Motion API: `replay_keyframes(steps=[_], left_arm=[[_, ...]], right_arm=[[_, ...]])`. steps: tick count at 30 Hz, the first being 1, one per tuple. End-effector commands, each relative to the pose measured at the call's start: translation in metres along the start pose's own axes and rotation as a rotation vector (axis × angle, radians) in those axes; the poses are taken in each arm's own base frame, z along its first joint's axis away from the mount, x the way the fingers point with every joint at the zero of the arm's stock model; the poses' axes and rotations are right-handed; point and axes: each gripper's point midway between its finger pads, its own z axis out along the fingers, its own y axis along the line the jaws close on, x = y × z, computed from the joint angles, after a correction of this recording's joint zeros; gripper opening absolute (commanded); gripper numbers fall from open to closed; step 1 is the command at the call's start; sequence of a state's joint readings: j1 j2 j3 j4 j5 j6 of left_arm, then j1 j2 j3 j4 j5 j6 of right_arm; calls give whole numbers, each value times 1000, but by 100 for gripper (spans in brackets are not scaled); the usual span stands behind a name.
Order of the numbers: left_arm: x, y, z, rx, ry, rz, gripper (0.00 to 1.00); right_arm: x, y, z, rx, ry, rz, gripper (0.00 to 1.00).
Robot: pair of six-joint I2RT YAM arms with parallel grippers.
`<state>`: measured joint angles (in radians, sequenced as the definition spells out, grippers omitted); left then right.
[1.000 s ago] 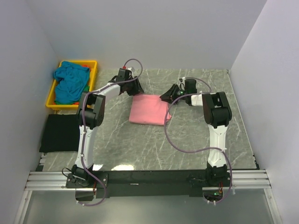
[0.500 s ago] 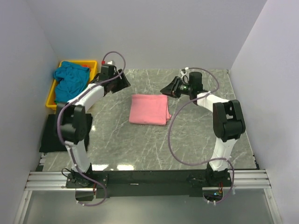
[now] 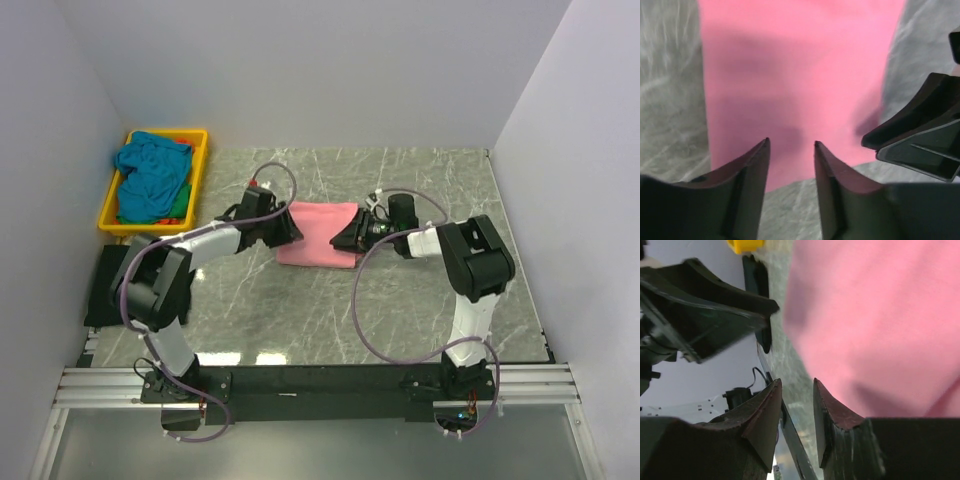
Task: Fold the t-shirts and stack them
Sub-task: Fold the tshirt
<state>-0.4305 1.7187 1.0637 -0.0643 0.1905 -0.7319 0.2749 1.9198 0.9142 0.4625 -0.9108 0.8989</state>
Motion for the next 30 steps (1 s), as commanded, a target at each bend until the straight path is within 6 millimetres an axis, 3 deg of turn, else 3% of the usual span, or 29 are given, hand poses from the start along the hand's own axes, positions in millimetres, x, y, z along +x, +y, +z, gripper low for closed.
replay_keyframes(steps=[1,5,8,9,10,12,16,17,21,23,25,28,30], left_arm=[[21,14,15,21,25,-81,44],[52,39,22,-34,78,-156,38],[76,55,15,-68,101,-205,37],[77,54,9,-65,90,-215,37],[91,63,3,-85,108,-228,37],[102,57,-9,-69,106,-240,37],[106,41,-31,-59,73,-208,39],[105,38,-36,-54,64,-203,41],[76,24,-66,-25,-65,-183,45],[64,21,-80,-27,-119,-171,49],[59,16,-90,-12,-138,-155,53],[52,24,-100,-59,-189,-150,56],[52,31,-105,-86,-199,-149,57]], right_arm=[[20,-32,3,-15,62,59,38],[26,-73,-7,48,36,135,36],[30,-89,-15,143,46,113,36],[27,-91,-17,164,40,99,35],[23,-95,-20,195,24,92,36],[18,-92,-27,207,13,73,36],[7,-64,-34,179,-15,-1,36],[4,-45,-37,139,-23,-36,35],[14,12,-31,-10,21,-149,36],[29,36,-19,-54,61,-192,36],[40,49,-11,-80,81,-209,36],[53,65,10,-148,99,-216,36],[63,50,24,-140,129,-144,36]])
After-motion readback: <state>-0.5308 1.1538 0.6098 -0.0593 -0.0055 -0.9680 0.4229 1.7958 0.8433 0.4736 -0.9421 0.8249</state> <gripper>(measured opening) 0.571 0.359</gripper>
